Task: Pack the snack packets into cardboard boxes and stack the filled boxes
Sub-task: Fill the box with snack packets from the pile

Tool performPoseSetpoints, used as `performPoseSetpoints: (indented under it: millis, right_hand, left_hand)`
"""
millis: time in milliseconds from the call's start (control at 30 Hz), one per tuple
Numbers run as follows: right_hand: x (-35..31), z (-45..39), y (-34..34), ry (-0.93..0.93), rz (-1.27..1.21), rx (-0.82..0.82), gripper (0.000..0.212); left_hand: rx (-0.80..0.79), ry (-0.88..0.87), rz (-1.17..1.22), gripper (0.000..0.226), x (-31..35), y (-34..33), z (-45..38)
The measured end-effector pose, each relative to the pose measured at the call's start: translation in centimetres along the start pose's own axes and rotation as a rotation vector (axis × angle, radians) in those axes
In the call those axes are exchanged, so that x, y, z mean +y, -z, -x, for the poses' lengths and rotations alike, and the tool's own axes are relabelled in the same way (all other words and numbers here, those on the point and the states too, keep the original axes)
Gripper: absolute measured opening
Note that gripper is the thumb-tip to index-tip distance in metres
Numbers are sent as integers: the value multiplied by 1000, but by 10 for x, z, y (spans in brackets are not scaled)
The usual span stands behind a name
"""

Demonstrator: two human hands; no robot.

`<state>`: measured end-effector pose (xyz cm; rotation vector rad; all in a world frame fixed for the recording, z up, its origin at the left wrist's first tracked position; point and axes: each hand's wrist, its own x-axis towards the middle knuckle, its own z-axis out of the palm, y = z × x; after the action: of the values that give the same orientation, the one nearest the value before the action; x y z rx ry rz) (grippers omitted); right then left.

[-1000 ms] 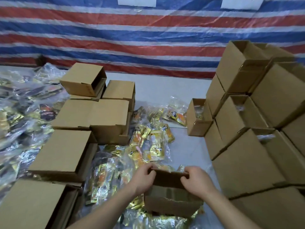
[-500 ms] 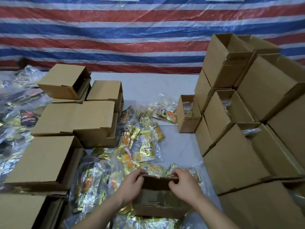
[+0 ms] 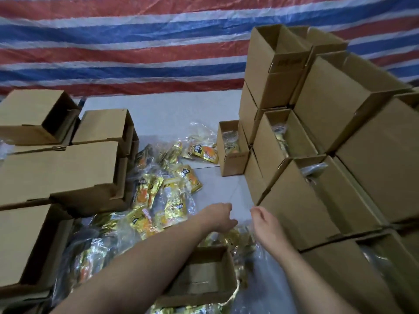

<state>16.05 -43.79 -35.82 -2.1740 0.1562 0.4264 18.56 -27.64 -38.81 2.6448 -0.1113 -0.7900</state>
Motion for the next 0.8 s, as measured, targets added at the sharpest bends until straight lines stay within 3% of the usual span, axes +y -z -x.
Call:
performPoseSetpoints:
  millis: [100,267,367,500,633,733,800]
  right_hand:
    - [13,-6,6,-50,4,4,27]
    - [21,-3,12,-98,37,-2,31]
    - [24,-4,15,-103,47,-1,33]
    - [26,-6,16,-93,34,-7,28]
    - [24,-9,16,-93,33,-1,27]
    - [17,-7,16,-85,-43,108,21]
    - [8,-7,15,-89,-149,217,16]
  left_hand:
    - [-138,-62,-229,64,14,-31,-36]
    - [-282,-50,-314,87,16,-65,-64]
    - [-268,-41,-455,97,14,-75,-71]
    - [-220,-83,-532,91,12,-78,-78]
    - [-146,-70,-328,79,10,-58,-70]
    - [-88,0,3,69,4,-18,-52]
    - [-31,6,267,45,-7,14,-32]
